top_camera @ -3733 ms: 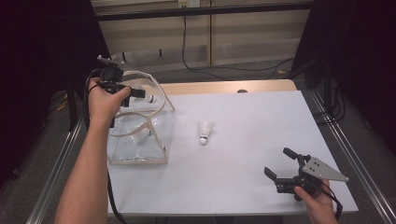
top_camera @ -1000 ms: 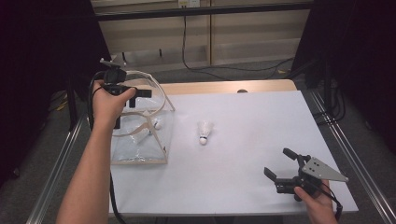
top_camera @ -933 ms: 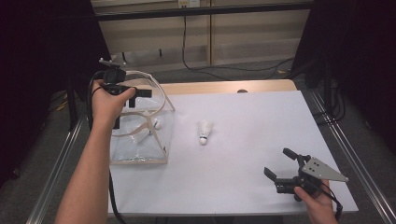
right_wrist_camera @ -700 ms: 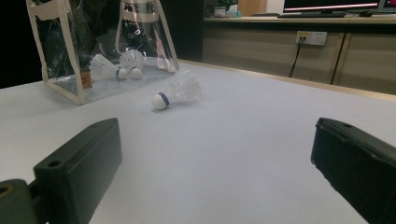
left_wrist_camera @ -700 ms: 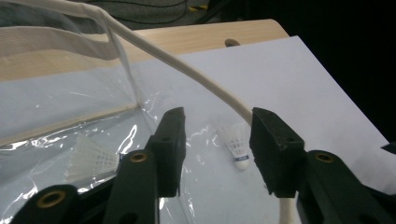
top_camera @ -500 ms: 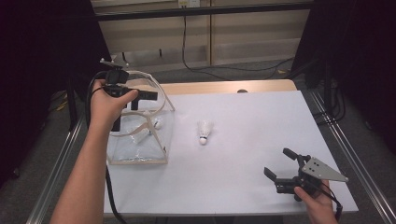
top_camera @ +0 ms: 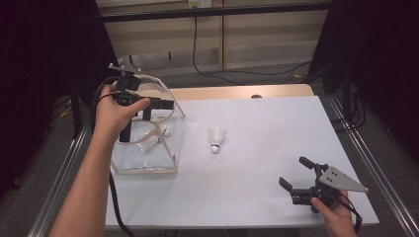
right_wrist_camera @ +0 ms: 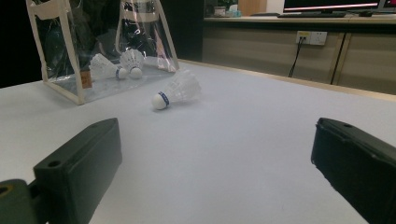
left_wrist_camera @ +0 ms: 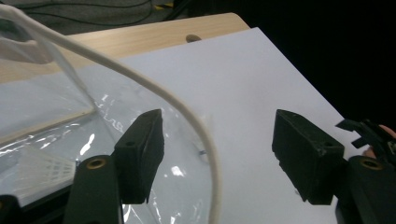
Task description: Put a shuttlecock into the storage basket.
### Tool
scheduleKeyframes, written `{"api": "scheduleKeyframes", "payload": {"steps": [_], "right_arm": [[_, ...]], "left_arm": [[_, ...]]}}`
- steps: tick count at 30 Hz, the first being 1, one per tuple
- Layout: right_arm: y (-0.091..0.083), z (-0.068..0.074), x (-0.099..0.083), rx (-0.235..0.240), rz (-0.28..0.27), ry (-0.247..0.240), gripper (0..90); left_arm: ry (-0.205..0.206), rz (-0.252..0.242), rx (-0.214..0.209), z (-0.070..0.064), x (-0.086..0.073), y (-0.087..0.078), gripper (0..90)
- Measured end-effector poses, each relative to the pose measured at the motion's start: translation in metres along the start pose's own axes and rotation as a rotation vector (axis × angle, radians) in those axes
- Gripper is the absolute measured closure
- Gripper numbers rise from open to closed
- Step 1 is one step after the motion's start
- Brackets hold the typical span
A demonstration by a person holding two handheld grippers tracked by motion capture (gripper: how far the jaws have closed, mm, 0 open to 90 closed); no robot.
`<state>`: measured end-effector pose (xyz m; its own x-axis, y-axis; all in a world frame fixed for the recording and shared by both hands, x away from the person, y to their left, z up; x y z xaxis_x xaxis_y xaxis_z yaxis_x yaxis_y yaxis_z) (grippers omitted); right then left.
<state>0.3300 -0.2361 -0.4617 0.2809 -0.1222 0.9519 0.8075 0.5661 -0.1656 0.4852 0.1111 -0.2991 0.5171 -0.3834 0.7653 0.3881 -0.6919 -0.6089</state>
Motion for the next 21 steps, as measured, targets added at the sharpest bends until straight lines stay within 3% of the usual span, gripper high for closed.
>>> {"api": "scheduleKeyframes", "payload": {"steps": [10, 21], "right_arm": [[0.0, 0.0, 0.0, 0.001, -0.002, -0.003, 1.5], [0.0, 0.0, 0.0, 0.002, -0.001, -0.001, 1.5]], "left_arm": [[0.037, 0.001, -0.057, -0.021, 0.003, 0.009, 28.4], [0.078, 0.016, -0.057, -0.033, 0.002, 0.018, 17.6]]}}
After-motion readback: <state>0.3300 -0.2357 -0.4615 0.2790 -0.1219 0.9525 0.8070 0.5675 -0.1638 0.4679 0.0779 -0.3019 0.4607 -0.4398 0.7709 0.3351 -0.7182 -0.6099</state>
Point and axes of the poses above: each handheld gripper's, and its own axes: y roughly forward along the jaws, x roughly out of its top, z roughly to its left, the point moved 10 cm from there along y, roughly forward along the jaws, and after that the axes turned 12 degrees about y, right-handed, at the moved point
